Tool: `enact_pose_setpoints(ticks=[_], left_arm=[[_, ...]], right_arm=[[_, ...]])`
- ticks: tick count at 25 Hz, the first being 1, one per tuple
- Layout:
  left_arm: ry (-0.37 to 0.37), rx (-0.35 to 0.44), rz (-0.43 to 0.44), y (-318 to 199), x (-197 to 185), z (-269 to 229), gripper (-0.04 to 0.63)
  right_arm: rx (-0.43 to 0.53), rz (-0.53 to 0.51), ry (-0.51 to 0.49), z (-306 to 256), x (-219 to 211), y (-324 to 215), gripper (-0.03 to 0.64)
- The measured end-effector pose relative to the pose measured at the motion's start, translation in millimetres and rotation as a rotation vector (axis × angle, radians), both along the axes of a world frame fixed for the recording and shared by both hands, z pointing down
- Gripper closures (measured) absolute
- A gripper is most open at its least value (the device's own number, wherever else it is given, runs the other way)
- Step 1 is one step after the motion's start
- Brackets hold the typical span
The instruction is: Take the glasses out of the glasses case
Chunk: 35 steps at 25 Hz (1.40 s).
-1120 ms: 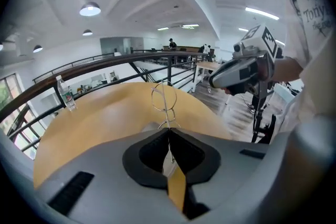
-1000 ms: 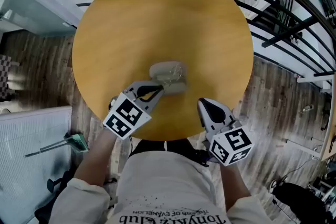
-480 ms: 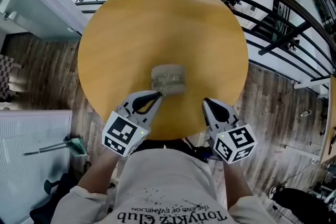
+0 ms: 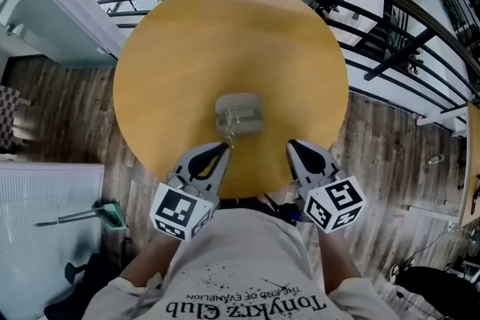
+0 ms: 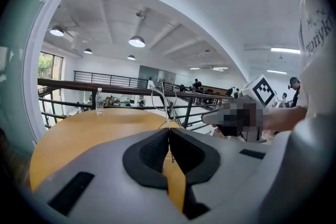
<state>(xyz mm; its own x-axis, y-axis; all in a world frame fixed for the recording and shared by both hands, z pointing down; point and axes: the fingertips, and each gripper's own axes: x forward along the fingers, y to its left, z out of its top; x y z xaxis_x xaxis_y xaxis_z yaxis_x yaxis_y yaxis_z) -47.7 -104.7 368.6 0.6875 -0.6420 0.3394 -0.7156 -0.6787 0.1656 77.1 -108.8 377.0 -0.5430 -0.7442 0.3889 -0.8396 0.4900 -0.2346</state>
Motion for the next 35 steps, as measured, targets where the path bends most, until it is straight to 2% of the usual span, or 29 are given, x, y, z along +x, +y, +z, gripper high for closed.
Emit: enact_pose_setpoints(ticks=[6, 14, 35], left_arm=[[-0.002, 0.019, -0.031, 5.4, -6.2, 0.5, 0.563], [-0.019, 0.034, -0.032, 5.0, -9.1, -2.0, 0.563], [-0.015, 0.015, -0.03, 12.7, -12.7, 1.6, 0.563]], right_arm=[[0.015, -0.019, -0.047, -11.1, -20.8, 7.3, 0.598], [0.045, -0.029, -0.05, -26.5, -27.4, 4.7, 0.598], [0.011, -0.064, -0.047, -17.3, -41.9, 10.9, 0.598]])
